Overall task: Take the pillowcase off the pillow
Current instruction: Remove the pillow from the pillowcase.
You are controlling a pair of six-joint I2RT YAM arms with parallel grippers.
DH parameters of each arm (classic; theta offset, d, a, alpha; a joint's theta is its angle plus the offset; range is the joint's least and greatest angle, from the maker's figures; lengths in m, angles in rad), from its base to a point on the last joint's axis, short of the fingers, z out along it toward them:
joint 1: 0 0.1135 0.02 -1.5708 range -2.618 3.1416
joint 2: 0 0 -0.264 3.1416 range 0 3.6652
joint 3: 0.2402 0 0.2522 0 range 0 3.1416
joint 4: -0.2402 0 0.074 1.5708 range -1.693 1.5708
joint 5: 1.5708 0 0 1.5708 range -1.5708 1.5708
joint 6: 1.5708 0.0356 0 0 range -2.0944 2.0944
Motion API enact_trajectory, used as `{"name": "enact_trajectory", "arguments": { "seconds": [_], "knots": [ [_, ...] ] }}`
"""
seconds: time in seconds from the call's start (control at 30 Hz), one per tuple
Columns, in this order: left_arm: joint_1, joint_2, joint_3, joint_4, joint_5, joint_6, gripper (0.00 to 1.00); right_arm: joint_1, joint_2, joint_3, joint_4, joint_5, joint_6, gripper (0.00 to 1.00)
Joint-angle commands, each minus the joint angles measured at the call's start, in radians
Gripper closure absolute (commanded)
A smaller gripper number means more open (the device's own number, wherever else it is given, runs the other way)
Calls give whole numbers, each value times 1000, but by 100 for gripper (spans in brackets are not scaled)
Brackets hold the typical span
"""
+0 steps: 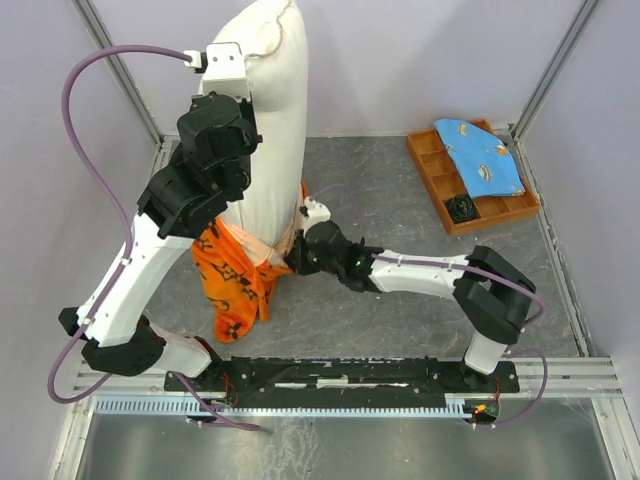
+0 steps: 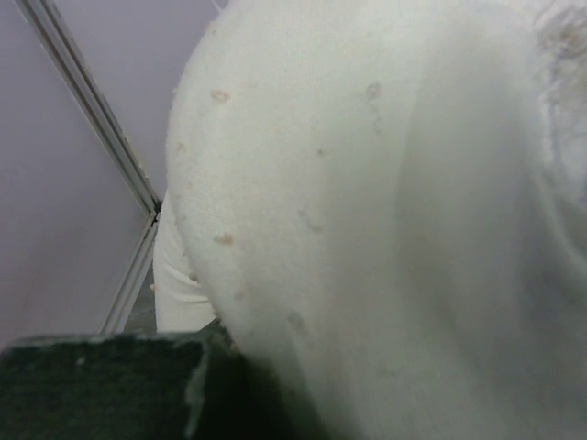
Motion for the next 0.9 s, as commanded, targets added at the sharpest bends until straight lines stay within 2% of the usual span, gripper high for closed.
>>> {"name": "enact_trajectory", "arguments": {
  "seconds": [0.0,0.07,0.13,0.27,0.33,0.37,0.4,0.47,0.57,0.7,0.87],
  "knots": [
    [3,-50,118,376,-76,84,97,70,82,-89,0,-25,73,83],
    [3,-69,89,393,-74,83,97,77,64,-69,-11,-14,55,83],
    [4,-87,48,407,-59,90,97,78,22,-50,-29,17,10,78],
    [3,-135,-25,410,-11,88,97,77,-121,12,-122,83,-103,32],
    [3,-173,-67,414,11,73,97,75,-237,9,-120,168,-174,14],
    [3,-194,-89,415,18,64,97,63,-293,-2,-101,200,-200,8],
    [3,-223,-110,416,26,54,97,30,-343,-18,-74,182,-204,6],
    [4,-275,-174,423,39,21,97,-137,-395,-51,-5,30,-139,6],
    [3,-347,-267,458,68,-14,97,-311,-338,-41,54,-81,-41,9],
    [3,-377,-291,441,69,-41,97,-391,-179,46,125,-170,22,12],
    [3,-370,-284,388,68,-69,97,-406,15,171,260,-340,126,16]
  ]
}}
